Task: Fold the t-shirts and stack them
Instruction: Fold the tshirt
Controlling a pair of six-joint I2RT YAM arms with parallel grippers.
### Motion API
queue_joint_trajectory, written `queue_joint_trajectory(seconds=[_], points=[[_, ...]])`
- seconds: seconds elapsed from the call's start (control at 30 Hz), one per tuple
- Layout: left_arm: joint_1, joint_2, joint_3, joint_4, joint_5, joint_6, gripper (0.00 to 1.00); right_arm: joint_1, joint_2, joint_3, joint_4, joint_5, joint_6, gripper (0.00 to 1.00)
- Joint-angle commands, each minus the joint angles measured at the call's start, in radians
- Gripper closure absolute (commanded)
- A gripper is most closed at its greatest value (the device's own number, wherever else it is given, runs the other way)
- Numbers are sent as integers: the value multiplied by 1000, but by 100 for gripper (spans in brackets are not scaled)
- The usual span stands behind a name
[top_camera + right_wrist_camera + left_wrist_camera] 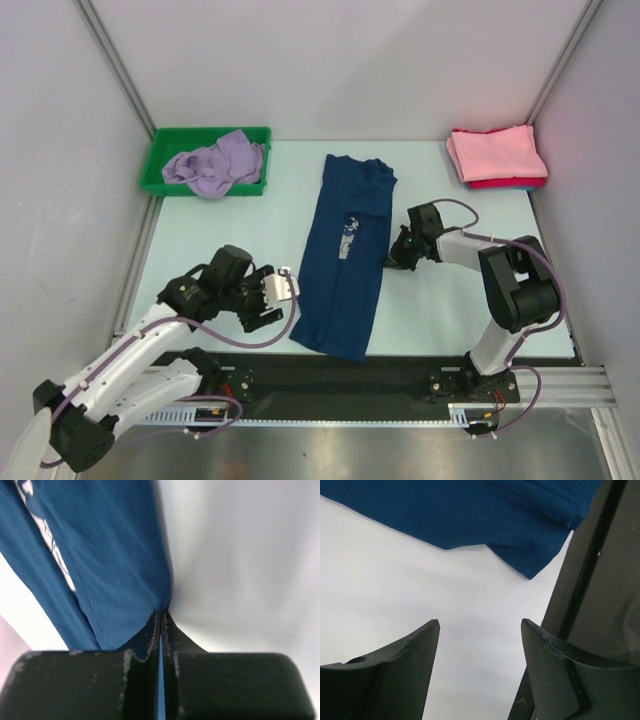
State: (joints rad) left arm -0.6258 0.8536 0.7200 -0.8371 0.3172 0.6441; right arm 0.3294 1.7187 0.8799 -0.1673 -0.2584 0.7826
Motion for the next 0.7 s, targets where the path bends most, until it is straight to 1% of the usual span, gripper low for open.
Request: queue_joint_trajectory(seconds=[0.0, 0.07, 0.13, 0.17, 0.23, 0.27, 0.3, 0.33, 0.37, 0.4, 0.43, 0.47, 0.5, 0.53, 0.57, 0.6, 0.63, 0.67], points=[[-3, -65, -34, 53, 90, -14, 27, -78, -7, 19, -64, 38, -77, 100], [-6, -85, -50, 81, 141, -20, 28, -119, -2, 60, -96, 28, -149, 100], [-32, -105, -73, 147, 183, -11, 29, -159, 21, 114, -129, 10, -202, 100], [-47, -116, -82, 171, 186, -1, 30, -167, 30, 135, -142, 1, -250, 100], [-109, -143, -108, 260, 172, 25, 28, -176, 71, 184, -202, -5, -288, 100], [-130, -145, -117, 291, 162, 38, 27, -176, 79, 217, -219, -18, -311, 95], [-179, -136, -132, 349, 151, 60, 25, -176, 82, 226, -244, -22, -315, 87], [-202, -120, -137, 369, 139, 119, 25, -176, 79, 228, -256, -19, -315, 75], [-227, -99, -140, 386, 113, 158, 25, -179, 52, 225, -267, -7, -310, 63], [-271, -37, -145, 420, 96, 226, 24, -179, 29, 205, -291, 5, -306, 61], [-291, -1, -148, 437, 85, 259, 24, -184, 3, 194, -308, 21, -302, 58], [-311, 42, -149, 453, 53, 285, 24, -184, -74, 176, -326, 53, -299, 56], [-348, 79, -155, 496, 37, 325, 24, -182, -114, 128, -360, 70, -280, 55], [-362, 144, -163, 525, 28, 342, 24, -176, -167, 92, -371, 79, -266, 55], [-374, 166, -171, 552, 29, 359, 24, -165, -262, 53, -379, 79, -249, 53], [-391, 180, -194, 591, 37, 403, 23, -149, -318, -25, -396, 80, -211, 53], [-397, 209, -208, 596, 49, 432, 22, -130, -362, -60, -406, 87, -192, 53], [-403, 225, -218, 596, 55, 459, 20, -77, -407, -93, -441, 96, -166, 53]])
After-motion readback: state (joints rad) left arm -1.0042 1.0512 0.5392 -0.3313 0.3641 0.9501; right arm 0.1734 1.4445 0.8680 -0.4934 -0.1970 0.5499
